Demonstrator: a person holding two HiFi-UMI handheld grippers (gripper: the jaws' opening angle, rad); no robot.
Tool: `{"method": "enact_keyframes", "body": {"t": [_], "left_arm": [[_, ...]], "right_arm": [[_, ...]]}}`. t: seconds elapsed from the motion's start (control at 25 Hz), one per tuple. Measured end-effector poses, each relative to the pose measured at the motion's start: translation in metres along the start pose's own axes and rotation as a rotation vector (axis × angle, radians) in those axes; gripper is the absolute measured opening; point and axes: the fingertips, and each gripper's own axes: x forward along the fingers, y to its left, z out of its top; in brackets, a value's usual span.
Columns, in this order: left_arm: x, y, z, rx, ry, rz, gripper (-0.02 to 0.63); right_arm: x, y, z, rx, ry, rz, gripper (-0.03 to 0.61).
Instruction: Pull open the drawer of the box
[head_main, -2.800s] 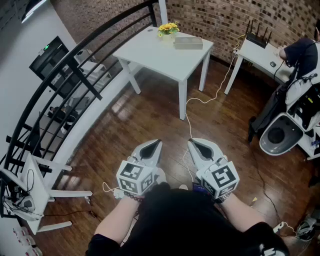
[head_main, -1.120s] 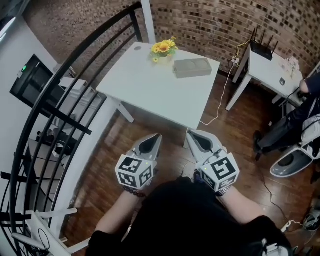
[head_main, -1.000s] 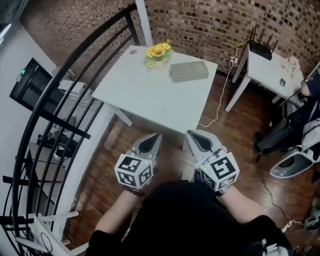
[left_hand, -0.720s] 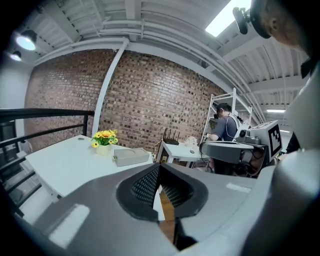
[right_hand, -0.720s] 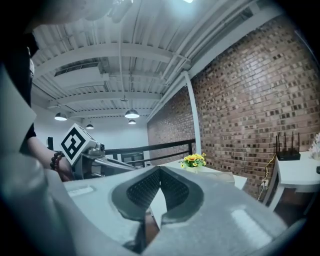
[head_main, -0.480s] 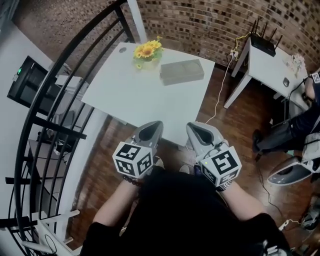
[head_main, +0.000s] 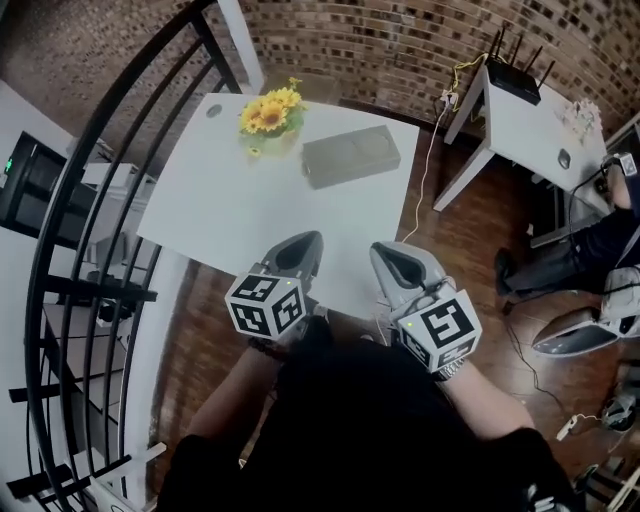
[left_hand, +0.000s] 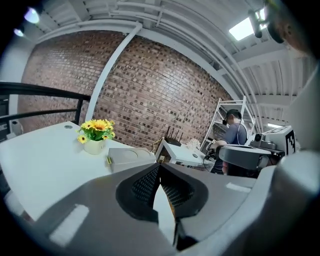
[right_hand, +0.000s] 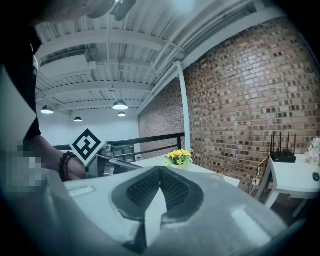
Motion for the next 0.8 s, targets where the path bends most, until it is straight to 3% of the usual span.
{"method": "enact_keyframes", "body": {"t": [0.44, 0.68, 0.8], "left_arm": [[0.087, 0.129, 0.021, -0.28, 0.077, -0.062, 0.064], [0.132, 0.18, 0.002, -0.444, 0.14, -0.063, 0.095], [0.152, 0.197, -0.012, -0.563, 0.165, -0.074, 0.1]], "right_arm": [[0.113, -0.032, -0.004, 0.016, 0.16, -0.085, -0.011], [0.147, -0.046, -0.019, 0.052, 0.228, -0.13, -0.011], [0.16, -0.051, -0.026, 0.06, 0.25, -0.143, -0.011]]}}
